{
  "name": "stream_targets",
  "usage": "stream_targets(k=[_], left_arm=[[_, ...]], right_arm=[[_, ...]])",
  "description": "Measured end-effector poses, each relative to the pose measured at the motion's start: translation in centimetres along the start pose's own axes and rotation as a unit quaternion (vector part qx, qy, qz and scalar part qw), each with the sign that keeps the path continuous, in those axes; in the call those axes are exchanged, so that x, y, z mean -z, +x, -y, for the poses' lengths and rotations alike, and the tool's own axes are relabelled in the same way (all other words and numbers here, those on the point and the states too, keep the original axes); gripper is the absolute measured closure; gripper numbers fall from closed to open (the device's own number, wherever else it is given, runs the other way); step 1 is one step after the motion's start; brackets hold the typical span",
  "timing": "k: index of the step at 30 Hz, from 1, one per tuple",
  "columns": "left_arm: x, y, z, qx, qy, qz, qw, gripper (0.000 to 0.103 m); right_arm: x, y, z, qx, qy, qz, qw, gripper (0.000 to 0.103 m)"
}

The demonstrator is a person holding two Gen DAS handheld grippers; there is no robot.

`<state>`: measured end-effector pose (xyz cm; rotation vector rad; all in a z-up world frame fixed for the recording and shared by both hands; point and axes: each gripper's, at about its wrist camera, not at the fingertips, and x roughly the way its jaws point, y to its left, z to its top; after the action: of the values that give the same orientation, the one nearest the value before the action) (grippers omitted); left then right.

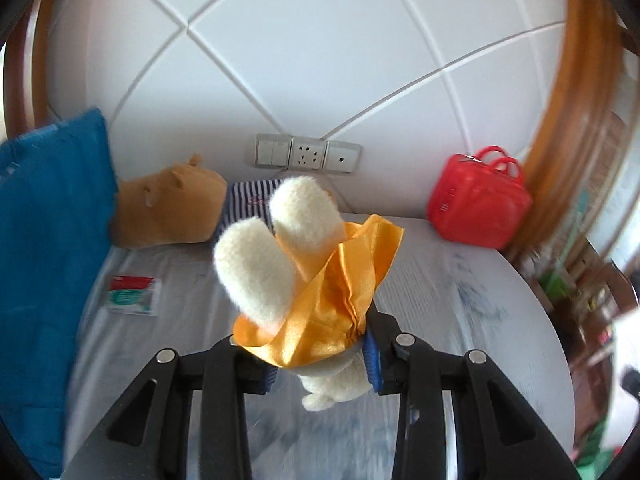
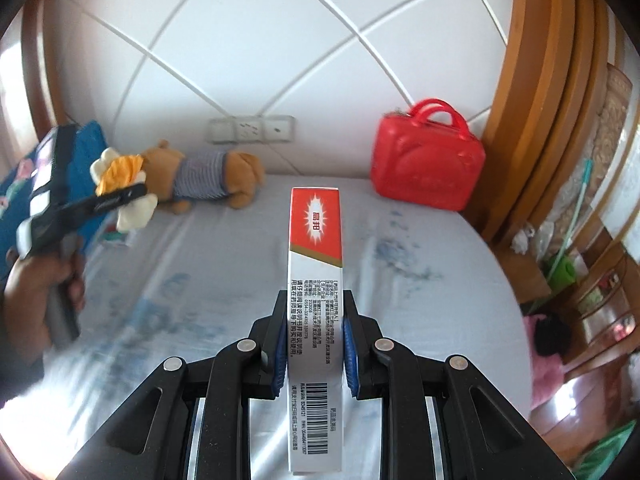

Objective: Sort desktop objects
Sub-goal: 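Carry the duck plush and medicine box over the blue crate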

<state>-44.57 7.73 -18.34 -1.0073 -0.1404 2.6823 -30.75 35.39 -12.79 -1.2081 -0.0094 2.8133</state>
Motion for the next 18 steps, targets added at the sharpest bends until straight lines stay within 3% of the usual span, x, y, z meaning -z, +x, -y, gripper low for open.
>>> stream_targets(k=[4,11,18], left_arm=[[0.6,-7.2,-2.7,0.006,0.023,0.008,0.9997,0.07],[0.4,-15.7,-7.2,-0.01,0.003,0.042,0.9991,0.07],[0.1,-23.3,-11.5,-0.066,-0.039,0.092,0.9928,0.07]], right_arm=[[0.0,-2.1,-4.9,-0.023,0.012,0.009,1.0,0.081],[-1.0,-4.3,-11.3,-0.07,-0.013,0.026,0.997,0.081],[-3.7,-4.7,-16.4,-0.134,-0.079,0.052,0.986,0.081]])
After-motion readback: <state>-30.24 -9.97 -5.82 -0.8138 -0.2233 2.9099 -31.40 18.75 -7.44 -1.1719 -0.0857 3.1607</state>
